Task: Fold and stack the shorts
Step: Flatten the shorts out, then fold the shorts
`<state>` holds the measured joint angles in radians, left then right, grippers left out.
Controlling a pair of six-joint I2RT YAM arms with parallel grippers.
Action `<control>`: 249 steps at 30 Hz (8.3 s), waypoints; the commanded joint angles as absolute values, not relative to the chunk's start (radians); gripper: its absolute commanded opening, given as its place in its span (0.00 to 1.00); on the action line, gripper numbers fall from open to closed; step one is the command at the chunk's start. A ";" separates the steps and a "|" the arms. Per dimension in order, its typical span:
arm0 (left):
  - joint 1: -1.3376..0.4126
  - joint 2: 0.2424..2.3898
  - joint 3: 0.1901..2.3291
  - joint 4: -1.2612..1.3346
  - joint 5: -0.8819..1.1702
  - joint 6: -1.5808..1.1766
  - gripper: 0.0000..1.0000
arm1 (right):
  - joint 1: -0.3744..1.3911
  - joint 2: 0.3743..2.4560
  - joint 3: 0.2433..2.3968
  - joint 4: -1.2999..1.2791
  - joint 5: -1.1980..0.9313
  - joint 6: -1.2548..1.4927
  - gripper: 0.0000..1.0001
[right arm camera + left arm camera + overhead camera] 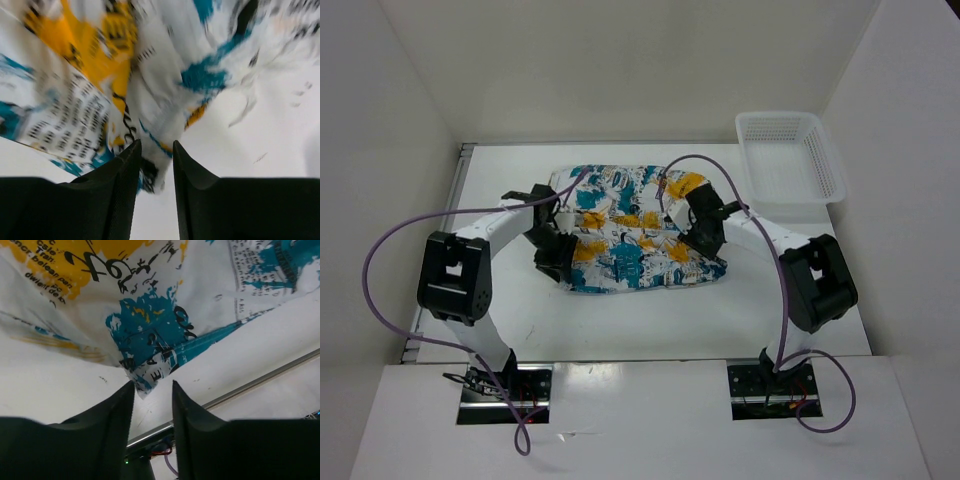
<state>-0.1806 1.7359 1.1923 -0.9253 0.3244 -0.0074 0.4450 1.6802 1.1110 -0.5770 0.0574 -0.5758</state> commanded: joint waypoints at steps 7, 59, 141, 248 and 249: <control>-0.189 1.789 1.138 -0.922 0.360 0.000 0.14 | 0.333 1.635 1.045 -0.687 0.069 -0.672 0.47; 0.087 2.026 2.286 -1.098 0.267 0.000 0.00 | 0.327 1.971 2.033 -0.583 -0.146 -0.309 0.00; -0.020 1.846 1.333 -0.696 0.057 0.000 0.51 | 0.696 1.542 0.868 -0.634 -0.057 -0.778 0.00; -0.094 2.700 3.129 -0.860 0.116 0.000 0.00 | 0.474 1.924 1.577 -0.235 0.338 -0.629 0.00; -0.083 2.657 3.129 -0.891 0.117 0.000 0.00 | 0.474 1.907 1.565 -0.251 0.328 -0.638 0.00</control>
<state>-0.1146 2.8708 3.0890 -0.8471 0.0757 -0.0017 0.4660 2.0407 1.5627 -0.3317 0.2947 -0.6197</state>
